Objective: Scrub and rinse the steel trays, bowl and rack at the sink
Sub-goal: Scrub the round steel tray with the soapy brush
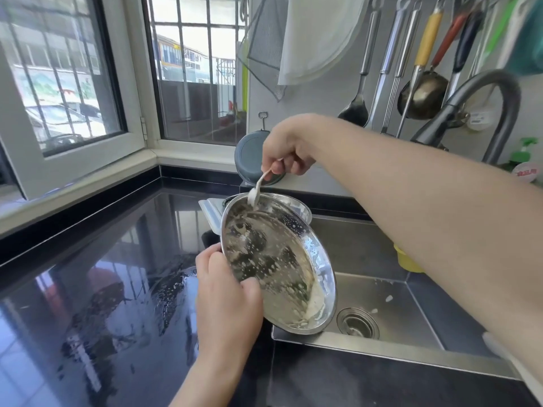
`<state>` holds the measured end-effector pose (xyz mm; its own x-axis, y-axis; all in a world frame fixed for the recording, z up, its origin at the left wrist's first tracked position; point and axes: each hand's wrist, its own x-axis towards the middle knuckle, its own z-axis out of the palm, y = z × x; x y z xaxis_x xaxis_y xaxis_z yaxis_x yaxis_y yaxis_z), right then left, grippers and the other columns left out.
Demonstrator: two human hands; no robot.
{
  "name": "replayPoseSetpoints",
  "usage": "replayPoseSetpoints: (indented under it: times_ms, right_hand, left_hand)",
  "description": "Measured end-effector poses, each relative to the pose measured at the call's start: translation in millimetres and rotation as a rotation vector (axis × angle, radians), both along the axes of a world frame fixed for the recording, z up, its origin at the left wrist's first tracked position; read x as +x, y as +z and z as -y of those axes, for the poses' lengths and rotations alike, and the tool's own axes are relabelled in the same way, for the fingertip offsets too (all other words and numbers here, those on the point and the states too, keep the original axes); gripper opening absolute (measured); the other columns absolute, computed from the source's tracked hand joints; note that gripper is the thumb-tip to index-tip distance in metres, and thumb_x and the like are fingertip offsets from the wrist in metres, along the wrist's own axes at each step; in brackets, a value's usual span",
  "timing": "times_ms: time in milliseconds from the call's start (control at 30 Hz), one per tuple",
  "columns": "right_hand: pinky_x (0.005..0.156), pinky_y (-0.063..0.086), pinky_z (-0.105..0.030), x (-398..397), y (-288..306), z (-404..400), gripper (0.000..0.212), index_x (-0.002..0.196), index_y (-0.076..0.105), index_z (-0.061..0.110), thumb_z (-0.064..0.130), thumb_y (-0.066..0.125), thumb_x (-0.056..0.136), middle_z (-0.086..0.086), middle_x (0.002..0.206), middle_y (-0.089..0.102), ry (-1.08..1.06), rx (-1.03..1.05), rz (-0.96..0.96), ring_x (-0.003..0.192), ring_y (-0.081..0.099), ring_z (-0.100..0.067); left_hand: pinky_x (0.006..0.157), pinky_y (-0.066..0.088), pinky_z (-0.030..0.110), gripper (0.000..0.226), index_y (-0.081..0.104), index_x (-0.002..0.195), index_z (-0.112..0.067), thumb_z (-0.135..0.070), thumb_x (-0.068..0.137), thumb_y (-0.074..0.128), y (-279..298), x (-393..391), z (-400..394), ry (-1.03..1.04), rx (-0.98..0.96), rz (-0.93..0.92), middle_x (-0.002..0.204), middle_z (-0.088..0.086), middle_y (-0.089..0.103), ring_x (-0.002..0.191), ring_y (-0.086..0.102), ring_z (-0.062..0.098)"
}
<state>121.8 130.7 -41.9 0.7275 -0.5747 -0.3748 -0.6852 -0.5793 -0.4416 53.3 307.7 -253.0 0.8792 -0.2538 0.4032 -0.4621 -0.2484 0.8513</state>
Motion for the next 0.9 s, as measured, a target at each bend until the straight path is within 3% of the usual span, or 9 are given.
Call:
replayPoseSetpoints:
  times_ms: [233,400,467,567,667,767,900]
  right_hand:
    - [0.04,0.028,-0.016,-4,1,-45,0.014,0.097,0.065,0.007,0.012,0.052,0.102,0.002,0.05,0.047,0.182,-0.208,0.025,0.039,0.028,-0.008]
    - [0.048,0.039,-0.023,-50,-14,-76,0.014,0.079,0.063,0.015,0.017,0.065,0.093,0.002,0.066,0.056,0.499,-0.549,0.121,0.05,0.046,-0.012]
    - [0.056,0.046,-0.027,-70,-32,-71,0.008,0.087,0.066,0.017,0.023,0.065,0.093,0.004,0.075,0.062,0.545,-0.659,0.111,0.061,0.056,-0.014]
    - [0.069,0.055,-0.035,-84,-57,-37,0.014,0.091,0.069,0.013,0.019,0.058,0.097,-0.005,0.088,0.071,0.402,-0.705,0.179,0.08,0.067,-0.026]
    - [0.071,0.05,-0.04,-88,-80,-7,0.008,0.102,0.059,0.021,0.024,0.051,0.101,-0.007,0.098,0.065,0.229,-0.704,0.274,0.085,0.06,-0.029]
    - [0.076,0.051,-0.043,-80,-110,7,0.023,0.115,0.06,0.031,0.037,0.041,0.104,-0.004,0.102,0.067,0.191,-0.665,0.364,0.089,0.061,-0.031]
    - [0.065,0.044,-0.037,-59,-138,10,0.037,0.13,0.06,0.038,0.033,0.035,0.104,-0.002,0.099,0.062,0.203,-0.589,0.422,0.081,0.059,-0.026]
  left_hand:
    - [0.066,0.036,0.002,0.029,0.056,0.097,-0.02,0.004,0.081,0.057,-3,2,0,0.012,-0.003,0.029,0.121,-0.011,0.045,0.093,0.046,-0.021]
    - [0.068,0.036,0.004,0.029,0.056,0.095,-0.022,0.004,0.081,0.058,-7,8,0,0.007,-0.018,0.007,0.12,-0.011,0.046,0.097,0.043,-0.022]
    - [0.071,0.035,0.01,0.028,0.057,0.097,-0.019,0.003,0.081,0.058,-10,11,0,0.01,-0.037,0.01,0.123,-0.008,0.049,0.1,0.038,-0.026]
    - [0.072,0.033,0.015,0.028,0.058,0.099,-0.02,0.001,0.081,0.057,-14,13,0,0.004,-0.057,-0.008,0.121,-0.004,0.053,0.103,0.038,-0.024]
    - [0.075,0.036,0.003,0.026,0.059,0.094,-0.019,0.002,0.08,0.057,-16,15,0,0.005,-0.064,-0.017,0.114,-0.003,0.054,0.102,0.041,-0.019]
    - [0.076,0.035,0.001,0.021,0.061,0.091,-0.019,0.0,0.084,0.063,-21,20,-1,0.016,-0.083,-0.006,0.108,-0.003,0.057,0.101,0.046,-0.011]
    - [0.079,0.036,0.005,0.02,0.062,0.091,-0.02,-0.002,0.088,0.07,-24,21,0,-0.026,-0.148,0.012,0.103,-0.006,0.059,0.105,0.048,0.0]
